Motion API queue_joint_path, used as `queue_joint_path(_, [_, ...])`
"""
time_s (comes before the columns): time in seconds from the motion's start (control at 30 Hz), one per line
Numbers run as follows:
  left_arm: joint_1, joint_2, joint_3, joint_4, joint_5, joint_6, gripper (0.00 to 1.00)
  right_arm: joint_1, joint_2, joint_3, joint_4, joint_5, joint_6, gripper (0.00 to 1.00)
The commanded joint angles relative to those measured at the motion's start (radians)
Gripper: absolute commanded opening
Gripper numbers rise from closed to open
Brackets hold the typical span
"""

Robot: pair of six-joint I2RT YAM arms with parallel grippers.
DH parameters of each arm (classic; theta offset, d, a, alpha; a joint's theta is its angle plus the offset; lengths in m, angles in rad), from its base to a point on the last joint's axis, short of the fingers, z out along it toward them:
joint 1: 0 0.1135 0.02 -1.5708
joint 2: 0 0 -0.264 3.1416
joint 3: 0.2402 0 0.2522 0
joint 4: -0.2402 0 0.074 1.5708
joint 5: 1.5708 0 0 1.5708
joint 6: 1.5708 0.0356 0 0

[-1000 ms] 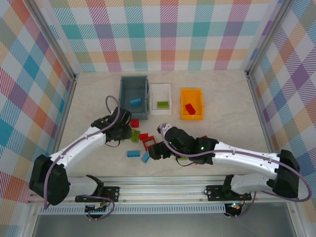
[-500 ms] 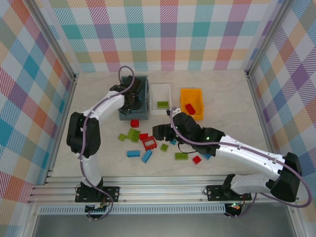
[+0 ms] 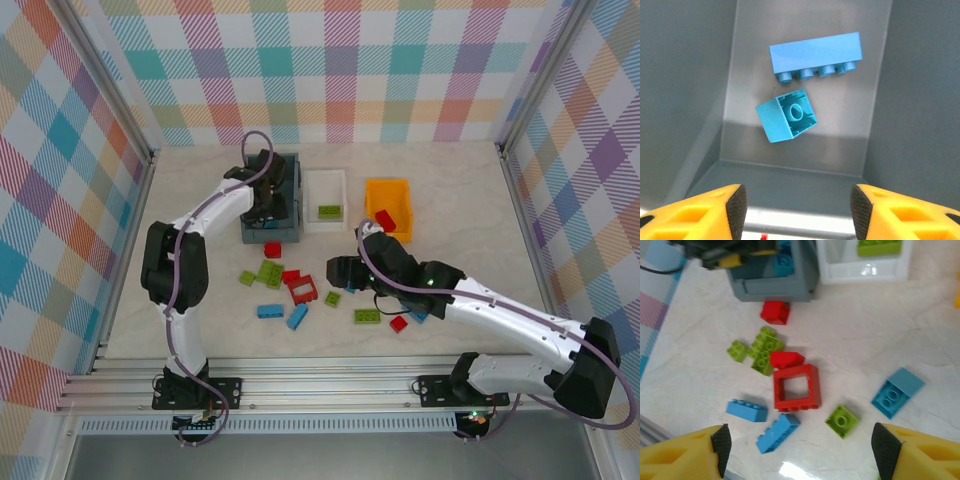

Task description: Sort the legos into containers by color

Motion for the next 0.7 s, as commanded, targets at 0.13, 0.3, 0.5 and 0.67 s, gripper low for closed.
queue_joint_path(0.13, [-0.039,-0.320,-0.117,-0.014,0.005,-0.086,0.57,-0.015,0.169,0.089,-0.175,-0.068,-0.065,0.58])
queue_joint_path(0.3, [-0.163,-0.587,-0.324,0.007,-0.008,-0.181,0.57,-0.015,0.412,0.194,-0.130,-0.148,-0.144,0.51])
queue_joint_path(0.5, [-0.298,-0.902,-0.579,0.023,0.000,-0.331,0.59,-0.015,0.635,0.350,-0.125,-0.178,-0.196,0.48])
queue_joint_path(0.67, [-0.326,-1.103,-0.679,-0.017,0.005,-0.395,0.60,-0.016,0.749,0.412,-0.127,-0.204,-0.209,0.43])
